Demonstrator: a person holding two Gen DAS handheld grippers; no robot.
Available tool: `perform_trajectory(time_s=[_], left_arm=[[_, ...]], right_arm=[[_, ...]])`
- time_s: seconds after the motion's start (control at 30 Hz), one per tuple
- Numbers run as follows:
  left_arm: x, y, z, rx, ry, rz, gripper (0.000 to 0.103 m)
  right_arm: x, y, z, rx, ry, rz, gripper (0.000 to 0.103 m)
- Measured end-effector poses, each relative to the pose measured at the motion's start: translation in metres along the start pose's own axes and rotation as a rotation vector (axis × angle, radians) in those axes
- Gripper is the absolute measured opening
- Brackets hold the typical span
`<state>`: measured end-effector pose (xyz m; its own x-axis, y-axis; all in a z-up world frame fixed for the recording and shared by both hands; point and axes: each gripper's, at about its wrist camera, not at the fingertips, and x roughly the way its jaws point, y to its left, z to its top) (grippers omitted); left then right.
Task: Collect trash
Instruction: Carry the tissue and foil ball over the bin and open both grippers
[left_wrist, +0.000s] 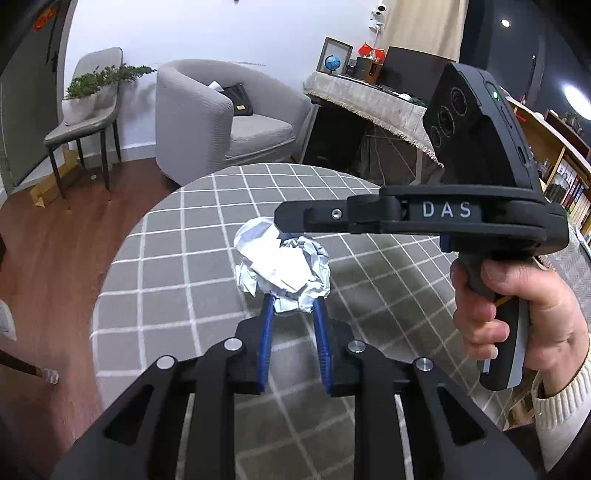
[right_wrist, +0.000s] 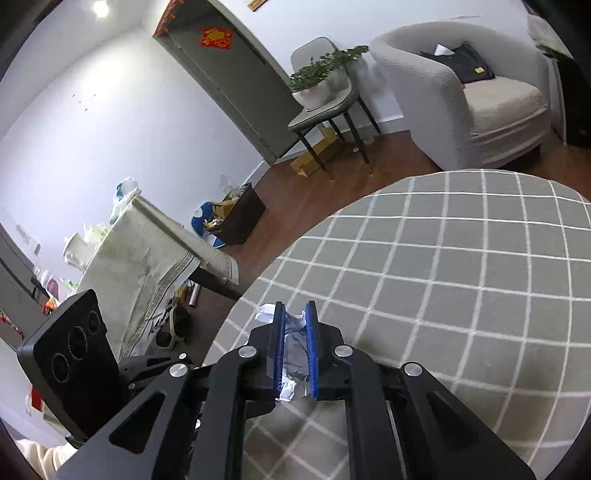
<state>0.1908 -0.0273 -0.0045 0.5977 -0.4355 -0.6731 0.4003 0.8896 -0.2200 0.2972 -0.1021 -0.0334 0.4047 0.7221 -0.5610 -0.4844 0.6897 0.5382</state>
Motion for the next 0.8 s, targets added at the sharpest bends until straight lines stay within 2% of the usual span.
perform_trajectory(time_s=[0.3, 0.5, 0.8], left_arm=[[-0.051, 0.013, -0.03, -0.022, -0.035, 0.035, 0.02], [-0.083, 0.026, -0.05, -0.039, -0.039, 0.068, 0.018], [-0.118, 0.045, -0.084, -0.052, -0.037, 0.117, 0.015]], right_arm=[[0.0, 0.068, -0.028, -0.096, -0.03, -0.038, 0.008], [0.017, 0.102, -0.054, -0.131, -0.028, -0.05, 0.008], [0.042, 0.139, -0.082, -0.129, -0.012, 0.005, 0.007]])
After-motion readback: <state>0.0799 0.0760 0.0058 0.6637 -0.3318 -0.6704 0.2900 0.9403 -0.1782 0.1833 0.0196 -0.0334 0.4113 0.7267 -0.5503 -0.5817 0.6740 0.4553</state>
